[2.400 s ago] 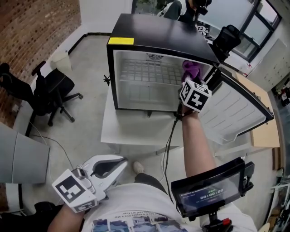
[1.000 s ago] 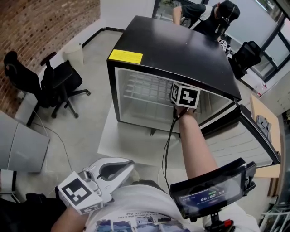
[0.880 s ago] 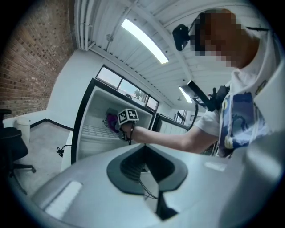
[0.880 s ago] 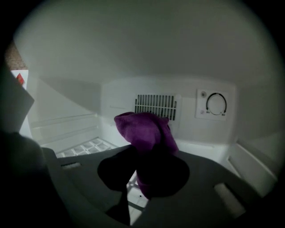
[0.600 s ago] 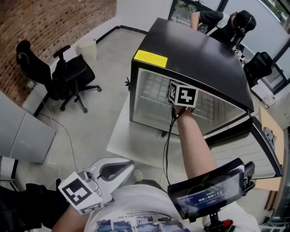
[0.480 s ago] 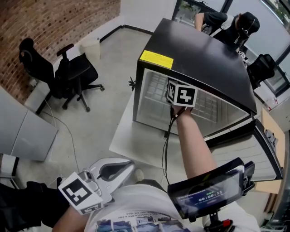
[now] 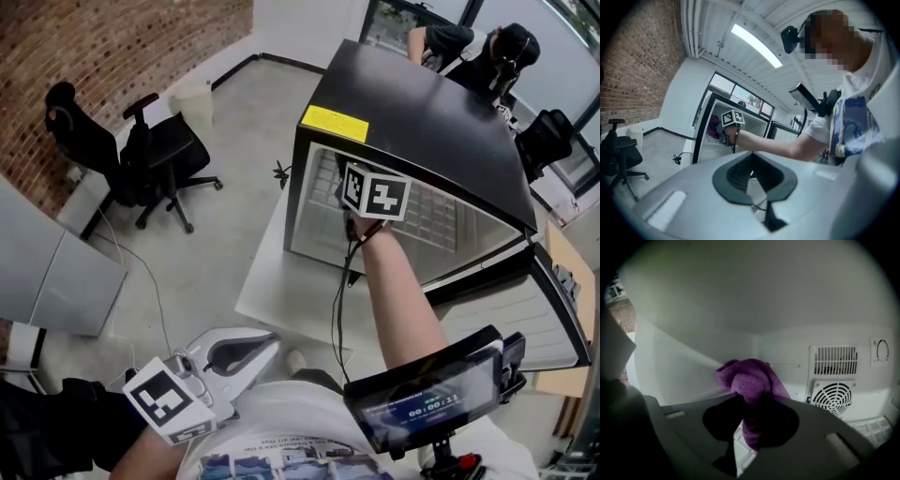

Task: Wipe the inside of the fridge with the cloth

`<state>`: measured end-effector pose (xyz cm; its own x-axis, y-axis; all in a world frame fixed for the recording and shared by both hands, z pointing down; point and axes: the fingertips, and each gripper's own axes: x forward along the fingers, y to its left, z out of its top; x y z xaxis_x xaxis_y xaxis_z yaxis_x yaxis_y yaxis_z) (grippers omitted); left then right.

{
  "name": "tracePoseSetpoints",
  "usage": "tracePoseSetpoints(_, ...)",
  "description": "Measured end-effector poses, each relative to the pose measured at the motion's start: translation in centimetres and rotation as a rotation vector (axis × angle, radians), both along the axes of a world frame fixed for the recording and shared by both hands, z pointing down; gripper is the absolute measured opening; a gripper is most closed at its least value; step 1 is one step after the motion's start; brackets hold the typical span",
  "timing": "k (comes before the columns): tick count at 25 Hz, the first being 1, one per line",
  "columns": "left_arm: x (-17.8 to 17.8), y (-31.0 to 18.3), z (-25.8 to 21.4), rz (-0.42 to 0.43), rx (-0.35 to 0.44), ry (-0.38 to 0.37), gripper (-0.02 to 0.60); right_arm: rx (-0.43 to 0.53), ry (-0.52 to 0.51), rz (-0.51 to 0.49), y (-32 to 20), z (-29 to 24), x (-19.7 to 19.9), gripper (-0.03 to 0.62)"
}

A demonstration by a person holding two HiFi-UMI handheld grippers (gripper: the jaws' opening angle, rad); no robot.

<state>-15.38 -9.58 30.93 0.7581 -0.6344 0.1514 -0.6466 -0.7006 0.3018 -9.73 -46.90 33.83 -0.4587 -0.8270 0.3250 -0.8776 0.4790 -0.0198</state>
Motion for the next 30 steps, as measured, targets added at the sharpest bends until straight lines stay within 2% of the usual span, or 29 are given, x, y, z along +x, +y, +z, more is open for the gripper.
tracePoseSetpoints(7, 1.2, 0.4, 0.0, 0.084, 0.000, -0.001, 0.008, 0.082, 0.024, 0.065, 1.6, -1.8, 4.4, 0.074)
tracePoseSetpoints(19, 5.5, 0.9, -0.1, 0.257, 0.015, 0.006, 0.008, 0.167, 0.131, 0.335, 4.3, -3.9, 19.0, 0.074)
tracePoseSetpoints(24, 6.7, 1.0, -0.4, 0.287, 0.010, 0.021, 0.008, 0.136, 0.171, 0.401, 4.6, -2.7, 22.3, 0.074)
tracePoseSetpoints(30, 6.7, 0.8, -0.3, 0.279, 0.013, 0.001, 0.008, 0.047, 0.139, 0.376, 4.1, 0.2, 21.9, 0.074)
